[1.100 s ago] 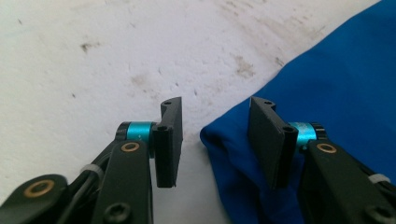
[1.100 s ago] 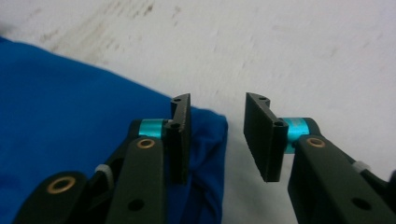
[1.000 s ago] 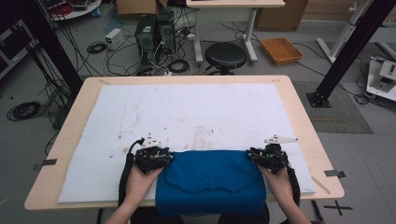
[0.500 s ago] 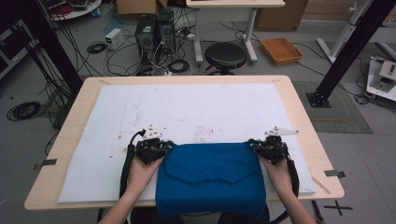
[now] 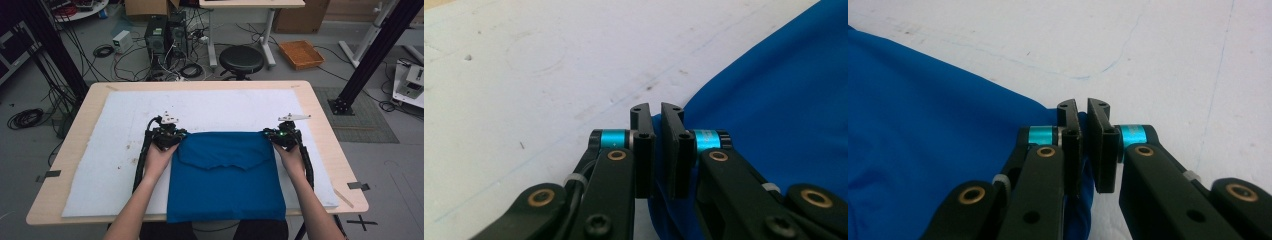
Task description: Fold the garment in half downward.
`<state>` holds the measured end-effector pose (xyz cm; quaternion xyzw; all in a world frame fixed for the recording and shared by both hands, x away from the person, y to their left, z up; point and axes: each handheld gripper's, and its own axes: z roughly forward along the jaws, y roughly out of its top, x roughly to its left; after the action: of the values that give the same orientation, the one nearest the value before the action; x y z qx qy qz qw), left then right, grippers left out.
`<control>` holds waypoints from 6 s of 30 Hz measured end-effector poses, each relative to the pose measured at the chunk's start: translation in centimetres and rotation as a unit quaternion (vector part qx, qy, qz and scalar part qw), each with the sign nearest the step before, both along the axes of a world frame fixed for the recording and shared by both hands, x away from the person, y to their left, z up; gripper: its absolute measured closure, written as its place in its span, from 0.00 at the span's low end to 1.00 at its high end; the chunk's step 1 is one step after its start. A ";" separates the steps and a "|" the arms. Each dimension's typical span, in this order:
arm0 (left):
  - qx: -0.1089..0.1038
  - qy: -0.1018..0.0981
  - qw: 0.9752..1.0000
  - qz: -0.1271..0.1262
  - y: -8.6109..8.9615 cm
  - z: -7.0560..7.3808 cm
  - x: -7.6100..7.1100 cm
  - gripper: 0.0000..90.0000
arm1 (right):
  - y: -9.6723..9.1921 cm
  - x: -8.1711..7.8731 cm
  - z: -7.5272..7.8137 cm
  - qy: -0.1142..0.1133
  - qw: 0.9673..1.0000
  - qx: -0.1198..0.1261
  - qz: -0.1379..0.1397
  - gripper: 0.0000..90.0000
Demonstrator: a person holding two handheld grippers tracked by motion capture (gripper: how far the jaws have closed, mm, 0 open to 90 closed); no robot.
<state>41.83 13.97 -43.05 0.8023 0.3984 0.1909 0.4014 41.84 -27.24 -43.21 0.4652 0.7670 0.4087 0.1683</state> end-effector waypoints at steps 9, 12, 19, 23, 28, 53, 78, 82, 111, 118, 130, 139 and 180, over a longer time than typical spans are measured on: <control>0.006 0.009 1.000 0.015 -0.1 -0.7 1.2 0.93 | 0.5 1.3 -0.4 0.003 1.000 -0.013 0.000 0.94; 0.004 0.001 1.000 0.022 -0.1 -0.4 1.0 0.90 | 0.6 1.3 -0.4 0.001 1.000 -0.022 -0.001 0.92; 0.000 -0.029 0.999 0.040 0.8 1.7 -0.8 0.64 | 0.3 0.2 0.9 -0.019 0.999 -0.022 -0.019 0.69; -0.030 -0.047 0.997 0.044 1.7 2.3 -3.3 0.60 | -0.1 -1.6 2.0 -0.031 0.999 -0.007 -0.017 0.62; -0.047 -0.027 0.998 0.041 2.3 1.4 -6.2 0.54 | -0.3 -4.5 2.0 -0.029 0.999 0.004 -0.015 0.61; -0.050 0.060 0.996 0.032 1.0 -1.3 -6.8 0.73 | -0.1 -7.1 -0.5 0.004 1.000 0.016 -0.011 0.66; -0.066 0.063 0.995 0.027 0.8 -1.2 -6.5 0.96 | 0.2 -6.1 -1.5 0.045 0.999 0.006 -0.012 0.86; -0.068 0.062 0.995 0.027 0.8 -1.1 -6.5 0.96 | 0.3 -6.2 -1.3 0.039 0.999 0.000 -0.006 0.95; -0.073 0.047 0.996 -0.004 1.4 1.6 -8.5 0.96 | 0.0 -8.9 1.6 -0.017 1.000 -0.005 0.014 0.96; -0.080 0.054 0.995 -0.027 1.7 2.5 -10.1 0.96 | -0.3 -10.4 2.3 -0.021 0.999 -0.005 0.027 0.96; -0.080 0.052 0.993 -0.072 1.9 4.0 -14.2 0.96 | -1.4 -14.4 3.3 -0.026 0.998 0.005 0.053 0.96; -0.076 0.054 0.991 -0.098 2.2 4.1 -17.4 0.96 | -1.6 -17.4 3.4 -0.029 0.997 0.003 0.070 0.96; -0.035 0.012 0.999 -0.009 3.5 2.4 -13.2 0.60 | -2.9 -14.6 2.5 -0.055 0.998 -0.011 -0.001 0.69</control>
<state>28.58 17.44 -40.62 0.7934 0.4027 0.1634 0.4262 27.28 -30.17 -40.72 0.4406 0.7610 0.4248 0.2154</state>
